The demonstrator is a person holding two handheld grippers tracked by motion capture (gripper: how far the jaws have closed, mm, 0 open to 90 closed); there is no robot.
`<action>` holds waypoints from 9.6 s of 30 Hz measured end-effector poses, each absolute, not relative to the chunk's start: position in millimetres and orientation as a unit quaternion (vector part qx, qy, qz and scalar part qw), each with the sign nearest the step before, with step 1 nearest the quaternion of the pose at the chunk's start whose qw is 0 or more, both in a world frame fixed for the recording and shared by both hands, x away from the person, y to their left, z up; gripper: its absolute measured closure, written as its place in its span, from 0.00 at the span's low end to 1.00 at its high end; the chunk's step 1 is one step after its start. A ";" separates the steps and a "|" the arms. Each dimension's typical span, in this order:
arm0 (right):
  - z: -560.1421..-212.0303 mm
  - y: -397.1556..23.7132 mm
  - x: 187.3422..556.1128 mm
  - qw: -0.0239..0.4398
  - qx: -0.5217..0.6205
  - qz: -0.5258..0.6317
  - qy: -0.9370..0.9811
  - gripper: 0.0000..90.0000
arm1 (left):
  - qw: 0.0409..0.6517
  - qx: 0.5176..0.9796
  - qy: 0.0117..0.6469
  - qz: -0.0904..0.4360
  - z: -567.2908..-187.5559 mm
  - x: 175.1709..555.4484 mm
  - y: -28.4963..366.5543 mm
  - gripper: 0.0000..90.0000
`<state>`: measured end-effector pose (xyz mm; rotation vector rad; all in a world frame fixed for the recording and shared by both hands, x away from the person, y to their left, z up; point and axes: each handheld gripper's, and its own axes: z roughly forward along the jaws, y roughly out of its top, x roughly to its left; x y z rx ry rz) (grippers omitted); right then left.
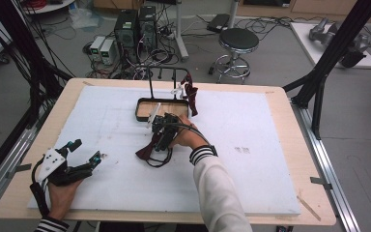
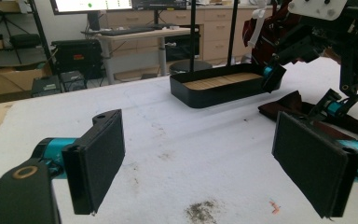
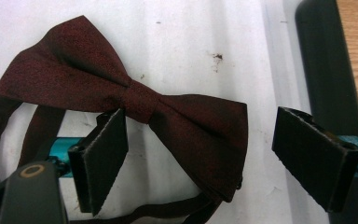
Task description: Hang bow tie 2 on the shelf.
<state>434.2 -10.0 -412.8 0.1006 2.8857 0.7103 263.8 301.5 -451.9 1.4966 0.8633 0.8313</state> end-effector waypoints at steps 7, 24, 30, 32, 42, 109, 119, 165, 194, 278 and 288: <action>-414.6 -10.7 432.0 0.080 0.012 0.220 0.972 0.28 | 0.575 0.638 0.368 0.355 -452.0 263.8 301.4 0.19; -412.1 -9.3 432.2 0.089 0.015 0.209 0.974 0.77 | 0.576 0.639 0.367 0.355 -451.9 263.8 301.4 0.19; -407.9 -13.7 434.8 0.076 0.051 0.218 0.972 0.88 | 0.576 0.639 0.367 0.355 -452.0 263.9 301.4 0.19; -406.2 -15.5 436.0 0.074 0.061 0.222 0.970 0.89 | 0.575 0.639 0.368 0.355 -452.0 263.8 301.4 0.19; -399.7 -21.5 435.4 0.068 0.072 0.234 0.967 0.90 | 0.575 0.639 0.367 0.355 -451.9 263.8 301.4 0.19; -330.9 -88.9 425.5 0.193 0.340 0.535 0.749 0.91 | 0.577 0.637 0.365 0.359 -452.3 263.1 300.5 0.19; -333.9 -86.5 428.6 0.199 0.355 0.545 0.733 0.91 | 0.577 0.636 0.366 0.358 -452.3 263.2 300.7 0.19; -353.4 -51.2 460.5 0.261 0.425 0.552 0.668 0.91 | 0.579 0.635 0.368 0.355 -452.2 263.1 302.5 0.19; -361.3 -52.6 473.8 0.286 0.451 0.537 0.653 0.88 | 0.581 0.634 0.368 0.354 -452.3 263.2 302.5 0.19; -442.9 -266.8 242.4 0.350 0.370 0.615 0.603 0.12 | 0.587 0.632 0.353 0.363 -452.9 259.9 302.3 0.18; -454.7 -264.1 243.6 0.360 0.369 0.602 0.610 0.12 | 0.588 0.631 0.353 0.363 -453.0 259.8 302.3 0.18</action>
